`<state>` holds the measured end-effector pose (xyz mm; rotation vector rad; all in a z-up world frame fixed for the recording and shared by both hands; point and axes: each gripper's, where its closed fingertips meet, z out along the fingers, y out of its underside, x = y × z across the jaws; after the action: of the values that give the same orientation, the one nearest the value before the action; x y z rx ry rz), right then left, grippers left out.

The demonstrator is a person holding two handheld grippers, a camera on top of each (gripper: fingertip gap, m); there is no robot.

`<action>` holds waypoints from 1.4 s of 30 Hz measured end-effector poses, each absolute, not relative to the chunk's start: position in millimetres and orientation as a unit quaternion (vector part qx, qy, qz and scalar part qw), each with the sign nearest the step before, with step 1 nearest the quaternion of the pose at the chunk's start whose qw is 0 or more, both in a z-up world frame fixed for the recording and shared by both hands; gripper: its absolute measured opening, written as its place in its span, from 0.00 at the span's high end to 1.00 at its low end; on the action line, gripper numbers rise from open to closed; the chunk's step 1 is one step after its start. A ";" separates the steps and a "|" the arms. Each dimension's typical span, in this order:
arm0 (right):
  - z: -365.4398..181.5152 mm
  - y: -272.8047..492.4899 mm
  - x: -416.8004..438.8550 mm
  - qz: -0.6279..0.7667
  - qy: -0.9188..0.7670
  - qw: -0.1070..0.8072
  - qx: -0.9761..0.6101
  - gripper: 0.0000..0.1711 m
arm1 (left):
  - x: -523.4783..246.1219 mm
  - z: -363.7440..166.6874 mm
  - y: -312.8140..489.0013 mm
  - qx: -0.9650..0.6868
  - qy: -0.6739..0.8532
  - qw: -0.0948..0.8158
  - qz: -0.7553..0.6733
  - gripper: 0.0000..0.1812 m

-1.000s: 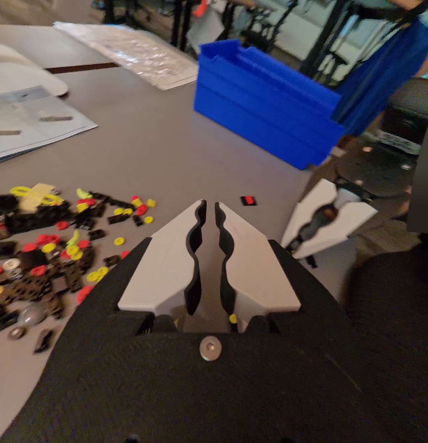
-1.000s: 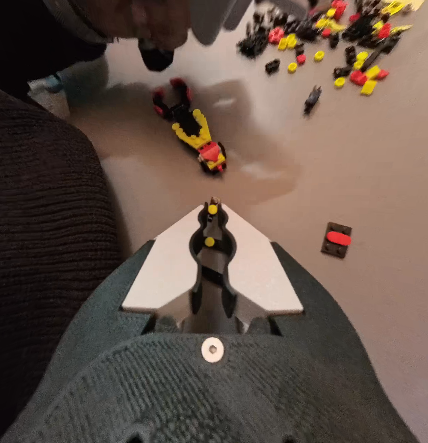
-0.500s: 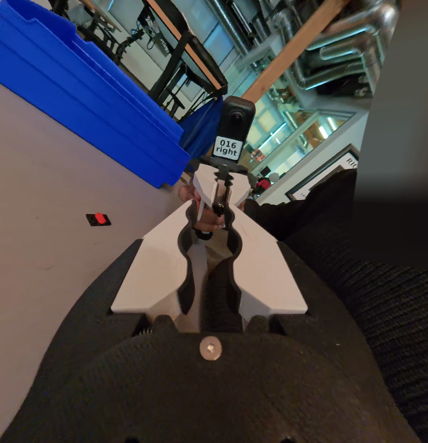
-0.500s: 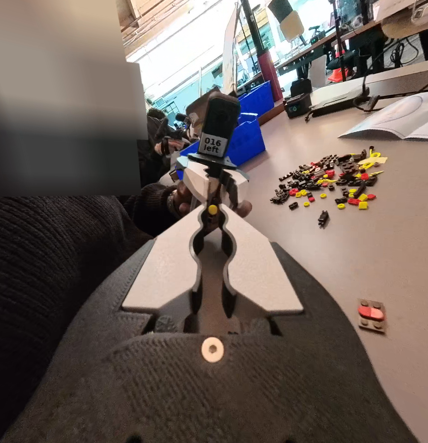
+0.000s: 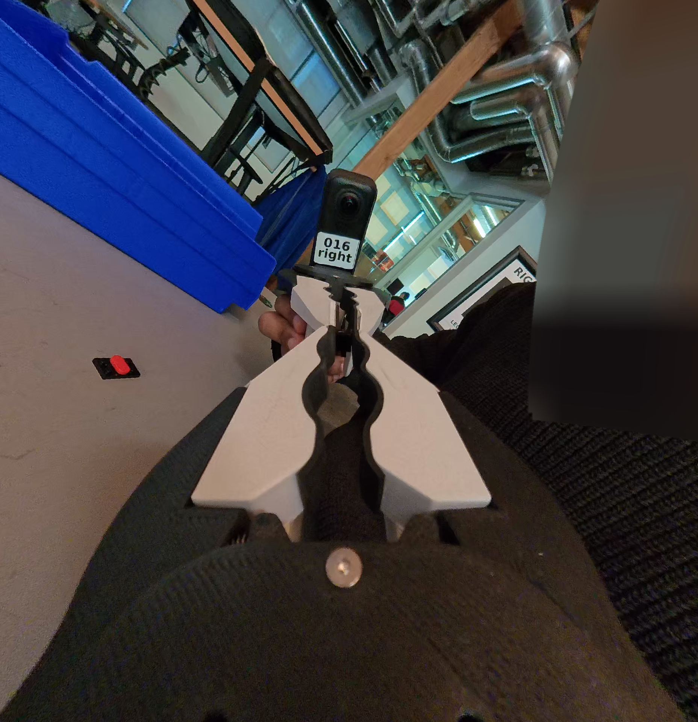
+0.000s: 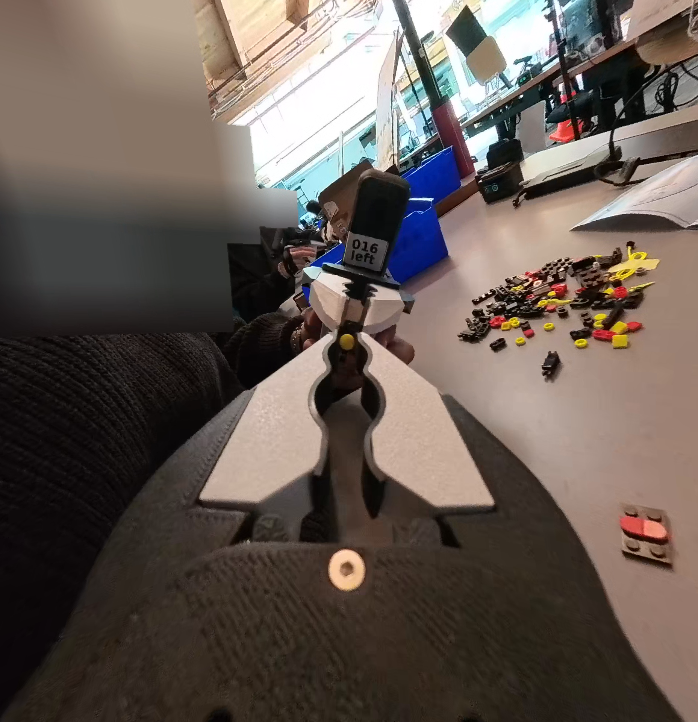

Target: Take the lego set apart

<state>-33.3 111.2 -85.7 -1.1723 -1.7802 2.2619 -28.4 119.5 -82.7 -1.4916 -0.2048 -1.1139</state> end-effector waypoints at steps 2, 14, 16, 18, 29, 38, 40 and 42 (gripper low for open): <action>-85.4 111.8 -32.8 0.726 -0.575 0.020 -0.376 0.97 | -28.4 -83.1 119.8 -0.645 -0.086 0.592 -0.476 0.97; -86.8 115.1 -33.9 0.725 -0.572 0.016 -0.382 0.96 | -30.9 -80.7 123.1 -0.639 -0.104 0.608 -0.460 0.97; -86.7 115.8 -34.3 0.724 -0.572 0.017 -0.385 0.97 | -31.6 -80.8 123.5 -0.639 -0.109 0.607 -0.460 0.97; -88.0 116.3 -35.4 0.722 -0.573 0.020 -0.387 0.96 | -32.4 -82.3 123.7 -0.643 -0.112 0.604 -0.457 0.97; -83.9 118.7 -39.6 0.741 -0.536 0.001 -0.405 0.96 | -36.2 -80.1 124.8 -0.627 -0.139 0.608 -0.467 0.97; -85.1 121.1 -39.0 0.731 -0.543 -0.004 -0.413 0.97 | -34.8 -81.8 126.5 -0.629 -0.151 0.606 -0.463 0.97; -82.9 121.3 -37.8 0.737 -0.533 -0.015 -0.414 0.97 | -32.3 -80.9 125.6 -0.642 -0.136 0.612 -0.442 0.96; -80.8 119.1 -36.0 0.744 -0.525 -0.031 -0.412 0.97 | -29.7 -79.8 122.6 -0.654 -0.118 0.612 -0.429 0.96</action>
<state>-36.0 119.1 -80.8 -1.3216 -1.6820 2.3835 -29.7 122.6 -79.8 -1.5081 -0.2715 -0.9905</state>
